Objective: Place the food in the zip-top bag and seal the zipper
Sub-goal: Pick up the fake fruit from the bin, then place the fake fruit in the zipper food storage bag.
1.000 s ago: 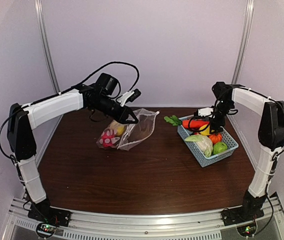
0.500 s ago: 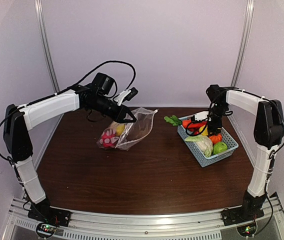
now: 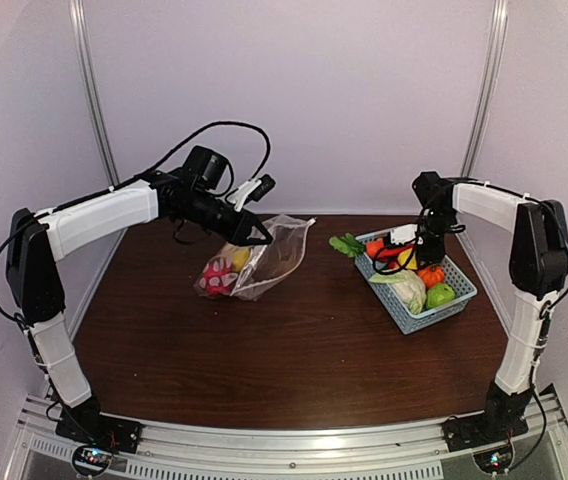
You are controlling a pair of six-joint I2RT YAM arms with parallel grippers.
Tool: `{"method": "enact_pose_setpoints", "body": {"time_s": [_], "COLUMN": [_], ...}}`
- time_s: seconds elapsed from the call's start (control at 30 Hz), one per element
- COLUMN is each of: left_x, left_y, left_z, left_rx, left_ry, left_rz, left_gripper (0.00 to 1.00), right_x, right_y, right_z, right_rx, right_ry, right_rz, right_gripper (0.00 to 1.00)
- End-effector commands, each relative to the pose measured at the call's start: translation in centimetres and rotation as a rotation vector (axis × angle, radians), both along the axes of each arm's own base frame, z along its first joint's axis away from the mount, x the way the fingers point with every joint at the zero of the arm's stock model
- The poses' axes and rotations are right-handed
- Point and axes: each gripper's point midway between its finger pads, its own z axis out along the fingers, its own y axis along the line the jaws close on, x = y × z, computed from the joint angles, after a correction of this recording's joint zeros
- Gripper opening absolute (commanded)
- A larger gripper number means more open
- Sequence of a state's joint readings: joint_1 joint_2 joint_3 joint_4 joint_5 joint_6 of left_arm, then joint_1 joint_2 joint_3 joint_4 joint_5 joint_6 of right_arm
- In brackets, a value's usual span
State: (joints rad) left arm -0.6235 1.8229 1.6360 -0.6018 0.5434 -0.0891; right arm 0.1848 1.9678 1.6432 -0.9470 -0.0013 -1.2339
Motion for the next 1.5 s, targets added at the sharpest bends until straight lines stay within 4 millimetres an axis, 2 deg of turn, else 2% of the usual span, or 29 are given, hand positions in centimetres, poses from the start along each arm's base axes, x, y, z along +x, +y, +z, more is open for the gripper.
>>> {"method": "enact_pose_setpoints", "body": {"time_s": [0.0, 0.17, 0.33, 0.43, 0.67, 0.87, 0.97, 1.07, 1.27, 1.47], "left_x": [0.0, -0.2, 0.0, 0.1, 0.8, 1.2, 1.1, 0.7, 0.3, 0.0], "left_y": [0.2, 0.0, -0.2, -0.3, -1.0, -1.5, -1.7, -1.9, -1.9, -1.9], "left_z": [1.9, 2.3, 2.7, 2.9, 3.9, 5.2, 6.0, 7.0, 8.9, 10.5], "left_rx": [-0.045, -0.063, -0.076, -0.088, -0.132, -0.185, -0.209, -0.236, -0.267, -0.293], "left_ry": [-0.037, -0.029, -0.030, -0.026, 0.007, 0.045, 0.064, 0.083, 0.077, 0.077], "left_rz": [0.003, -0.001, 0.001, 0.005, 0.038, 0.072, 0.077, 0.068, 0.063, 0.050], "left_gripper": [0.00, 0.00, 0.00, 0.00, 0.00, 0.00, 0.00, 0.00, 0.00, 0.00], "right_x": [-0.8, -3.0, -5.2, -6.5, -9.4, -13.0, -13.8, -13.7, -12.6, -12.0], "right_y": [-0.4, -0.5, 1.7, 5.0, 14.8, 22.7, 25.4, 27.5, 30.4, 32.5], "right_z": [2.4, 4.6, 7.4, 10.3, 17.6, 25.0, 27.3, 29.3, 32.0, 31.2], "right_rx": [-0.013, 0.010, 0.184, 0.371, 0.771, 1.129, 1.266, 1.379, 1.582, 1.591], "right_ry": [-0.043, -0.039, -0.050, -0.046, -0.069, -0.040, 0.065, 0.113, 0.262, 0.312], "right_rz": [-0.007, -0.019, -0.043, -0.030, 0.105, 0.268, 0.278, 0.298, 0.262, 0.255], "right_gripper": [0.51, 0.50, 0.50, 0.50, 0.51, 0.52, 0.53, 0.53, 0.55, 0.55]}}
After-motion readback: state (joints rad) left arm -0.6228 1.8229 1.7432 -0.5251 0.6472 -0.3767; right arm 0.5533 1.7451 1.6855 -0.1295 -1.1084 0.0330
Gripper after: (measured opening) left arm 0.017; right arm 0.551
